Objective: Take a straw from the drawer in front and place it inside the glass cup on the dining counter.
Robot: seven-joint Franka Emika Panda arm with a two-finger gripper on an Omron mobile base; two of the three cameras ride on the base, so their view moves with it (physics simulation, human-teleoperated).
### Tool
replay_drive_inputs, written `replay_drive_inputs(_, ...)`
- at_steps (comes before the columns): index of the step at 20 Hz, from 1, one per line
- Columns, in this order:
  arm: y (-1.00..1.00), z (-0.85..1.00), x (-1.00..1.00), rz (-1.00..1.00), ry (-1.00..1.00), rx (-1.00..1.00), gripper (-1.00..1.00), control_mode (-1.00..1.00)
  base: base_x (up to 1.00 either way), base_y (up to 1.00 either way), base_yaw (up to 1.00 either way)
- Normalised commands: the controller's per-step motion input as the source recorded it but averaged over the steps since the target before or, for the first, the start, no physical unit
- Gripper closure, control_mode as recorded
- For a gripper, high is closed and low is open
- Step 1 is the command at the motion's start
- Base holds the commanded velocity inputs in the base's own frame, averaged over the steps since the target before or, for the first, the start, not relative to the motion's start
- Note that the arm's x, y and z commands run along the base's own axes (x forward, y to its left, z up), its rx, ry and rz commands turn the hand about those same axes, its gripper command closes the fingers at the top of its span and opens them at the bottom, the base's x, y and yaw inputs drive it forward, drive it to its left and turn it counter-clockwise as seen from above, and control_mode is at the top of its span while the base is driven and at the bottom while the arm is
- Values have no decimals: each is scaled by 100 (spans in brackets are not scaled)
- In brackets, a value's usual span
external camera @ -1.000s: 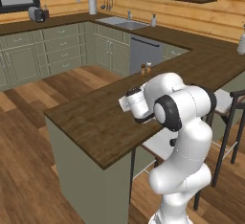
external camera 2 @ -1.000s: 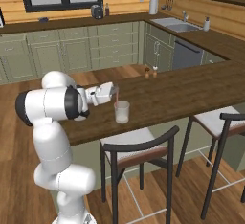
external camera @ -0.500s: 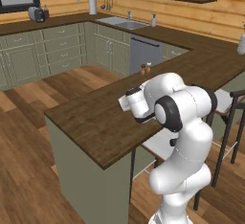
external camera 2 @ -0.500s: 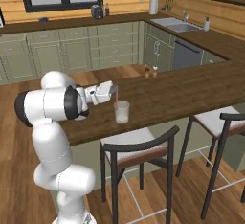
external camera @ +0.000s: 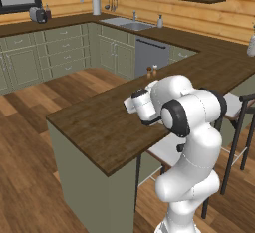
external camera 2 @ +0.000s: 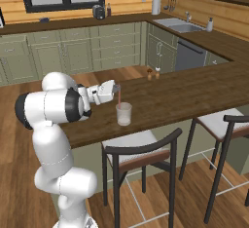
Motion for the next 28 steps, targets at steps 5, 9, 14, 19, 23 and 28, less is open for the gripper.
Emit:
replay_drive_inputs(5, 0, -40, 21, 1, -16, 0, 100, -100, 0, 0, 0)
replay_drive_inputs(9, 0, -49, 29, 2, -16, 0, 100, -100, 0, 0, 0)
replay_drive_inputs(14, -4, -61, 13, 2, -20, 0, 100, -100, 0, 0, 0)
replay_drive_inputs(19, -20, -50, 16, 3, -19, 0, 100, -100, 0, 0, 0)
replay_drive_inputs(23, -26, -45, 0, 5, -20, 0, 100, -100, 0, 0, 0)
replay_drive_inputs(28, -4, -38, 0, 4, -21, 0, 100, -100, 0, 0, 0)
